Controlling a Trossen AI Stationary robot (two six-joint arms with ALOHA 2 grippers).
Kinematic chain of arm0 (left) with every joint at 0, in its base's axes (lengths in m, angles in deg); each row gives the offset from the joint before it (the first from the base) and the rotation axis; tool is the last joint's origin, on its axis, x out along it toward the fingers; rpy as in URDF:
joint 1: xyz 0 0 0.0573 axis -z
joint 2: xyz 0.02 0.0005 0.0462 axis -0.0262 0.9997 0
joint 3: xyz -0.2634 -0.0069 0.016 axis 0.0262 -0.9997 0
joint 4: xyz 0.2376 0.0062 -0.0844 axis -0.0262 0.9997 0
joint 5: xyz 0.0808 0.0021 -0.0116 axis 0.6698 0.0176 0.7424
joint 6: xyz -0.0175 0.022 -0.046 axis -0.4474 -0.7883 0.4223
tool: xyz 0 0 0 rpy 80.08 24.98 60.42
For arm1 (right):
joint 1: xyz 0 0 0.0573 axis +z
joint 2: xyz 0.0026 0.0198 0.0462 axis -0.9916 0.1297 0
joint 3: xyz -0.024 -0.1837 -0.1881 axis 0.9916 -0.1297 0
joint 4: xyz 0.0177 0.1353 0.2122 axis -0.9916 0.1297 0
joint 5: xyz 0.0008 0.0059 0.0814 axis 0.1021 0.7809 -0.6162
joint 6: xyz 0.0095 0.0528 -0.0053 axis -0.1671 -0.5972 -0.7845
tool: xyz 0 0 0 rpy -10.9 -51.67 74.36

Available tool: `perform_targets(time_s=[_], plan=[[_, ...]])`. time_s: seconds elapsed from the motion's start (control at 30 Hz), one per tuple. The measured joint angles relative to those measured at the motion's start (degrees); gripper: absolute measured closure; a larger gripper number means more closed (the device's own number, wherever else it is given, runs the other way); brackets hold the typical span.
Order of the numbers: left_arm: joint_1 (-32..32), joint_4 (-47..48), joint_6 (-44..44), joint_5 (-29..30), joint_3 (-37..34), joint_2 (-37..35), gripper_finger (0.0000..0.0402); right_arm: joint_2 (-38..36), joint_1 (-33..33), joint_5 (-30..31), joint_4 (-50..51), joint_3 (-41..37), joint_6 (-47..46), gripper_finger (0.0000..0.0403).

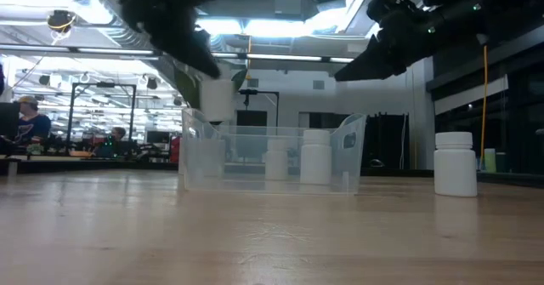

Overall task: Pick and place pill bottles into a basket
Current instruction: Put the white medicine bottle into the transparent bin

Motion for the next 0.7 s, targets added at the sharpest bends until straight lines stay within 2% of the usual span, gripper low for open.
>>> perform_targets(time_s=[0.3, 0.7], plan=[[-4.7, 0.51, -8.21, -9.85, 10.69, 10.98, 0.0246, -0.02, 0.16, -0.03, -0.6, 0.01, 1.45, 0.0371], [-5.9, -4.12, -9.88, -9.67, 12.71, 20.61, 0.0246, -0.02, 0.25, -0.04, 0.51, 0.0, -0.06, 0.0371]])
